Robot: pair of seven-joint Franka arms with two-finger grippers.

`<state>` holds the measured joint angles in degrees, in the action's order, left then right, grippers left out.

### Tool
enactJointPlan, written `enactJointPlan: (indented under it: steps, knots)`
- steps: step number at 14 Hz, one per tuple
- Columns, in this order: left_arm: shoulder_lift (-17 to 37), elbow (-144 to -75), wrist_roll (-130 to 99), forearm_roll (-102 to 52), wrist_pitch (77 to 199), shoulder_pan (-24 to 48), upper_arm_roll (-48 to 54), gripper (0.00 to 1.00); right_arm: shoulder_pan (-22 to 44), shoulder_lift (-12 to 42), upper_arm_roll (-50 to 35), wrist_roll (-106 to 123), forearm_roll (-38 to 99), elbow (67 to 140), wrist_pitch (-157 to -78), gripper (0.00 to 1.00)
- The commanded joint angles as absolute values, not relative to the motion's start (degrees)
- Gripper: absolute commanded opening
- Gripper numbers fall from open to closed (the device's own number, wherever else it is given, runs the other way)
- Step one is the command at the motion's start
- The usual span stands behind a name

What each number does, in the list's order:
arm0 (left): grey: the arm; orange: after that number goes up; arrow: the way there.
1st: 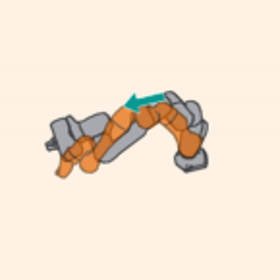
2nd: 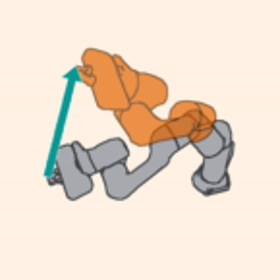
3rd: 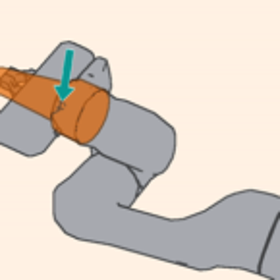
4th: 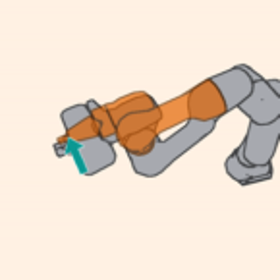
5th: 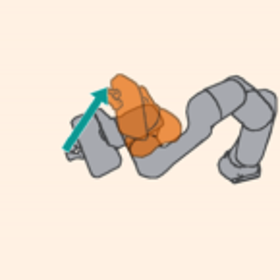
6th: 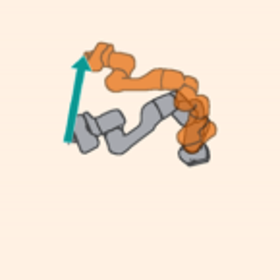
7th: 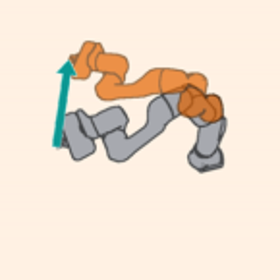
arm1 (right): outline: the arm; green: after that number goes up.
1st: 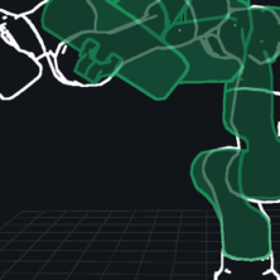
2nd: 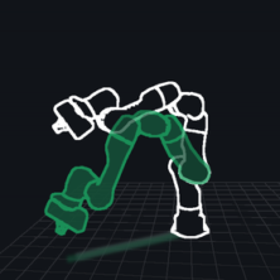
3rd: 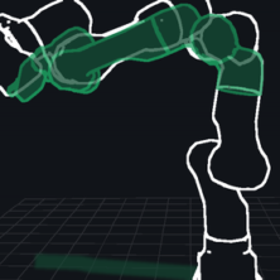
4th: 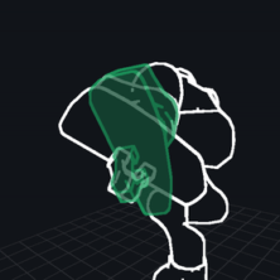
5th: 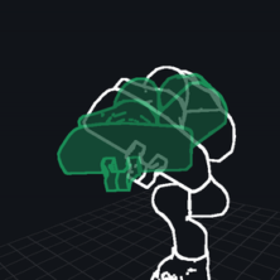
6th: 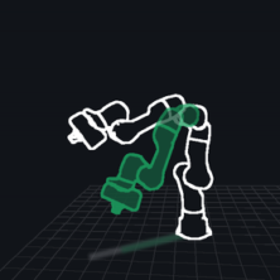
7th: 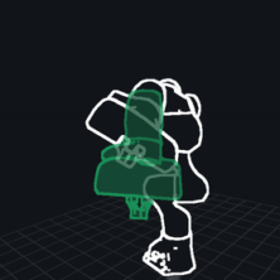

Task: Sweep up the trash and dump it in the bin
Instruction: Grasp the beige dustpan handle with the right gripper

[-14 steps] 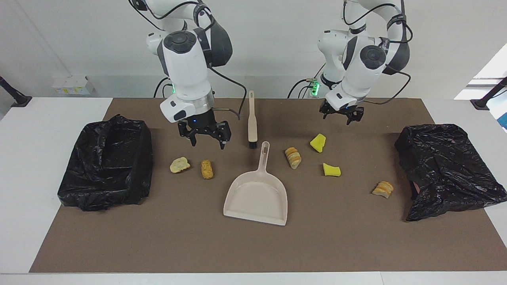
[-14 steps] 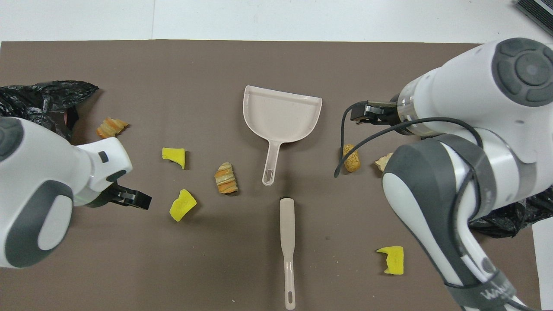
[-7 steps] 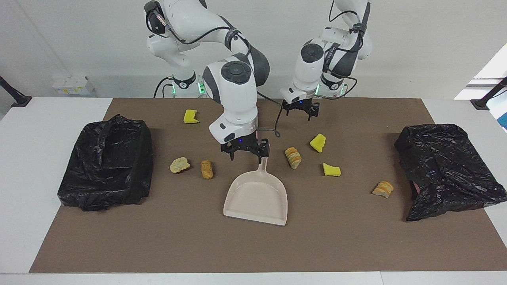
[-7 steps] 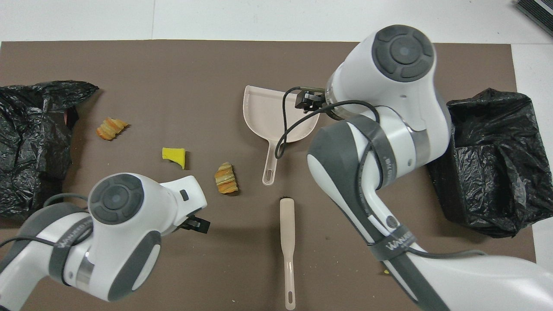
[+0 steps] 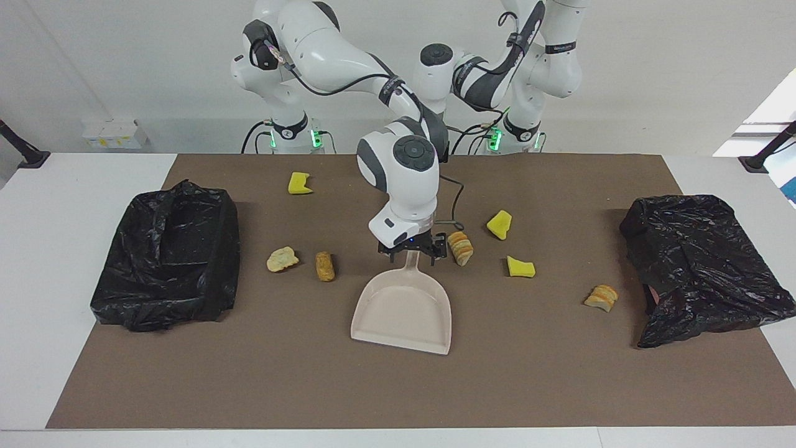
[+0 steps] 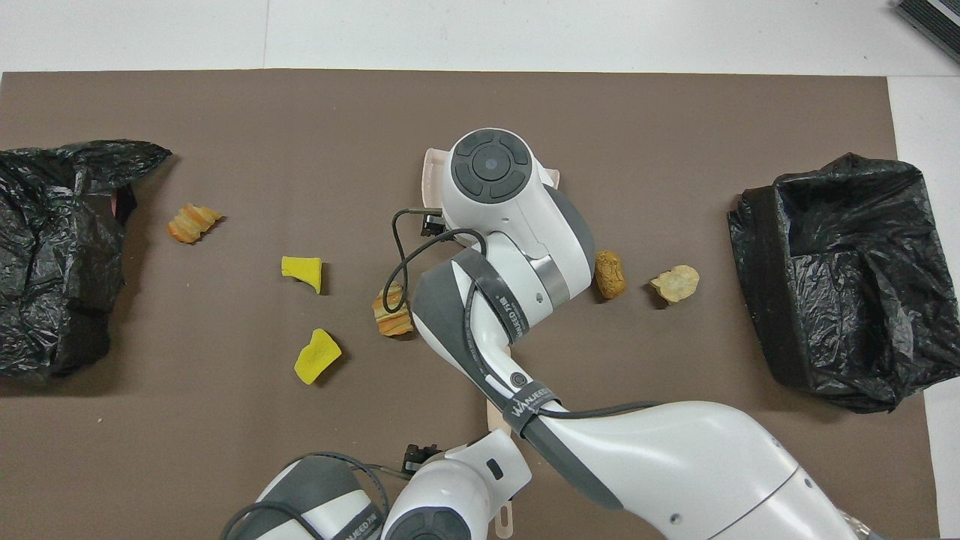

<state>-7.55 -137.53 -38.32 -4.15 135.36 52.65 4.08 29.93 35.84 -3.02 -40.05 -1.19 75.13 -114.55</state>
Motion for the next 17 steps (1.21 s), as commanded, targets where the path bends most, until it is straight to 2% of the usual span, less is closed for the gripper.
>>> enactJointPlan:
  steps: [1,4,6,7,8,9,11,12,13,15,16,17]
  knots:
    - [-4.58,-138.34,-41.65,-5.1,141.22,56.42,2.9,1.0,29.62,34.46,-3.25,-41.75,1.39,78.56,-117.16,1.0]
    - [-3.26,-138.25,-43.15,-5.1,143.08,58.7,2.9,1.0,29.62,31.91,-3.16,-41.92,1.67,83.74,-117.16,1.0]
    - [0.51,-137.82,-46.2,-5.1,147.72,61.07,2.9,1.0,29.71,30.07,-3.25,-42.53,1.76,86.82,-116.98,1.0]
    - [0.88,-137.2,-46.4,-5.01,147.48,61.0,2.9,0.95,29.97,29.71,-3.25,-43.84,1.67,87.53,-117.07,1.0]
    - [0.79,-136.68,-46.15,-5.01,146.7,61.0,2.81,0.86,30.32,29.62,-3.25,-44.73,1.67,87.54,-117.07,1.0]
    - [0.18,-136.23,-45.79,-4.92,144.6,60.74,2.73,0.85,30.32,29.71,-3.34,-44.82,1.67,87.54,-117.51,0.89]
    - [-0.87,-134.92,-45.18,-4.83,139.24,60.38,2.55,0.79,30.32,29.71,-3.43,-44.74,1.76,87.71,-118.82,0.47]
    - [-1.05,-134.91,-45.18,-4.57,138.61,60.38,2.46,0.74,30.32,29.62,-3.69,-44.48,2.11,87.98,-119.09,0.43]
    - [-1.23,-135.09,-45.18,-4.4,138.43,60.47,2.46,0.65,30.24,29.53,-3.78,-44.12,3.33,88.5,-119.53,0.42]
    - [-1.23,-135.09,-45.18,-4.22,138.34,60.47,2.46,0.37,30.23,28.48,-3.78,-43.86,5.96,91.47,-123.38,0.42]
    - [-1.32,-135.09,-45.18,-3.96,138.43,60.47,2.46,0.14,30.23,28.3,-3.78,-43.68,5.98,92.45,-124.53,0.42]
    - [-1.75,-135.09,-45.35,-3.87,138.34,60.38,2.46,0.0,30.23,28.21,-3.69,-43.07,5.72,92.2,-124.63,0.34]
